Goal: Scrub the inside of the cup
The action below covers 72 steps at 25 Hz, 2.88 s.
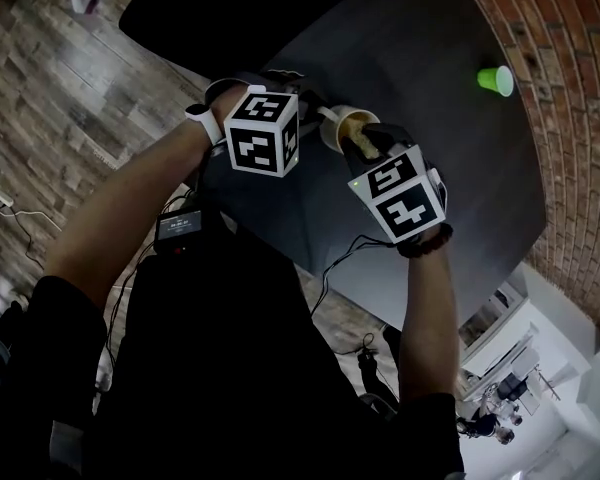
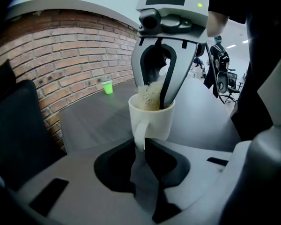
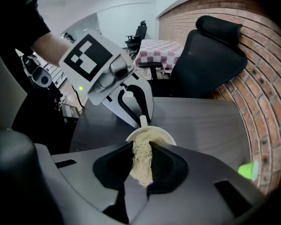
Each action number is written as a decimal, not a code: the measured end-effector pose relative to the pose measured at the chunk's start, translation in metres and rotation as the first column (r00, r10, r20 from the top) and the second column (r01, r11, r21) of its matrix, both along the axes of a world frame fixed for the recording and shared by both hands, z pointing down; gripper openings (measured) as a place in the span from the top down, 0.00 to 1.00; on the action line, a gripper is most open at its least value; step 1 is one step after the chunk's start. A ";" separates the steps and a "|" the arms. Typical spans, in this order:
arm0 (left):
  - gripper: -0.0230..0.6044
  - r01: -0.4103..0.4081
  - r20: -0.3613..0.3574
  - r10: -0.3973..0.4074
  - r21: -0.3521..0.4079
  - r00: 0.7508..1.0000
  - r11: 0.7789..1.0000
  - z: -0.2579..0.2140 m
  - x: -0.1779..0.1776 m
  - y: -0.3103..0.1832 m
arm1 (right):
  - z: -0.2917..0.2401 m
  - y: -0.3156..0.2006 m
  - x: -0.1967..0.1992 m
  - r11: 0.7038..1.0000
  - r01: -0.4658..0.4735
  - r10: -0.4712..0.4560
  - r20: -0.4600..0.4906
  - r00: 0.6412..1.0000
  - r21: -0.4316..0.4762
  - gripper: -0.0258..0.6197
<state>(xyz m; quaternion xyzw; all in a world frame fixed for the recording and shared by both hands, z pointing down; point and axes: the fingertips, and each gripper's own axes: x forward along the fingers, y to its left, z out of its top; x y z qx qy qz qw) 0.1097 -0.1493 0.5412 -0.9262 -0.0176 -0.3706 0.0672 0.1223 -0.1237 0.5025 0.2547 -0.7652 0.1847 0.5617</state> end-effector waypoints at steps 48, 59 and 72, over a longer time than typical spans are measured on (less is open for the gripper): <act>0.86 0.276 -0.011 -0.278 -0.105 0.960 0.955 -0.001 -0.011 0.030 | -0.037 -0.006 0.020 0.968 0.104 -0.048 -0.240 0.970 0.229 0.83; 0.86 0.288 -0.004 -0.290 -0.107 0.957 0.952 -0.002 -0.010 0.033 | -0.080 0.005 0.021 0.961 -0.007 0.044 -0.130 0.990 0.276 0.83; 0.86 0.291 -0.012 -0.294 -0.108 0.956 0.951 -0.006 -0.014 0.034 | 0.026 -0.010 0.014 0.994 0.089 -0.064 -0.299 0.952 0.068 0.83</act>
